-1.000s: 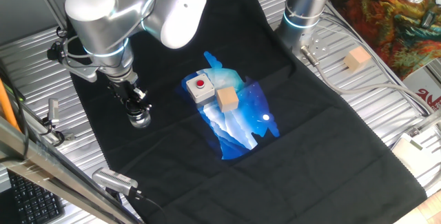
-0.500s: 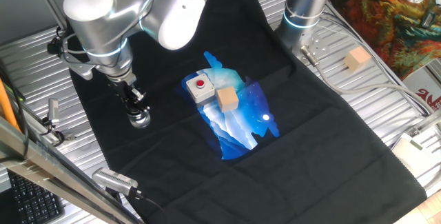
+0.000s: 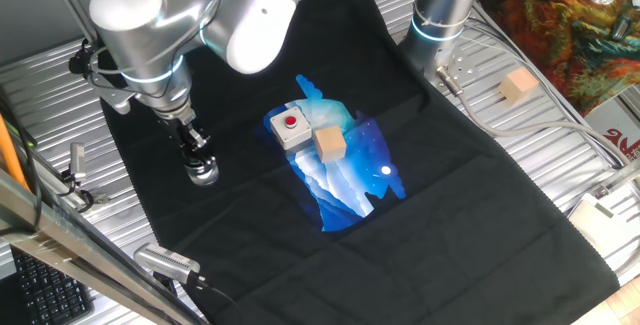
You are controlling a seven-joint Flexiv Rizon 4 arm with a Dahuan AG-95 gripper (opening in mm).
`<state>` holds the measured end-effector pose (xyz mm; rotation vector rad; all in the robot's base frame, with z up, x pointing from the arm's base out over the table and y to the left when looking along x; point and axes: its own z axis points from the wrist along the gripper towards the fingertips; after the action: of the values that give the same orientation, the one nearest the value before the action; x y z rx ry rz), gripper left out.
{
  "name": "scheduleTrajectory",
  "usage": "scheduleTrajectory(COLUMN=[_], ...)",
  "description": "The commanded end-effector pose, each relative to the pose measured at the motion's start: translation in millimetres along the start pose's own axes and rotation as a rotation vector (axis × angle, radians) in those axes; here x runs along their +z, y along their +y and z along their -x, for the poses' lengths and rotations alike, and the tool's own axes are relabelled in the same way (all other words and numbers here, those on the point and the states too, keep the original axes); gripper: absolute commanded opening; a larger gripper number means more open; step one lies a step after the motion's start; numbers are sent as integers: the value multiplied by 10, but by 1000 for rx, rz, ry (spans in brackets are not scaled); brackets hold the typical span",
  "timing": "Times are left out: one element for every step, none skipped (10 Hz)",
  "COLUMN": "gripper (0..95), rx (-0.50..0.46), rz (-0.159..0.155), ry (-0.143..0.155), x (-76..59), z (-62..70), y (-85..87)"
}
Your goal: Screw the lid onto the jar
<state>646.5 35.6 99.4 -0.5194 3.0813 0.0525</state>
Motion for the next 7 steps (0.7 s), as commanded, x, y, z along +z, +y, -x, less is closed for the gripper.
scheduleTrajectory(gripper=[0, 0, 0, 0, 0, 0, 0], rx=[6, -2, -3, -3, 3, 25, 36], rz=[13, -2, -4, -5, 7, 49, 68], ry=[-1, 2, 4, 4, 2, -6, -3], x=[8, 8, 8, 6, 5, 4, 0], z=[-8, -7, -7, -6, -5, -3, 0], y=[0, 0, 0, 0, 0, 0, 1])
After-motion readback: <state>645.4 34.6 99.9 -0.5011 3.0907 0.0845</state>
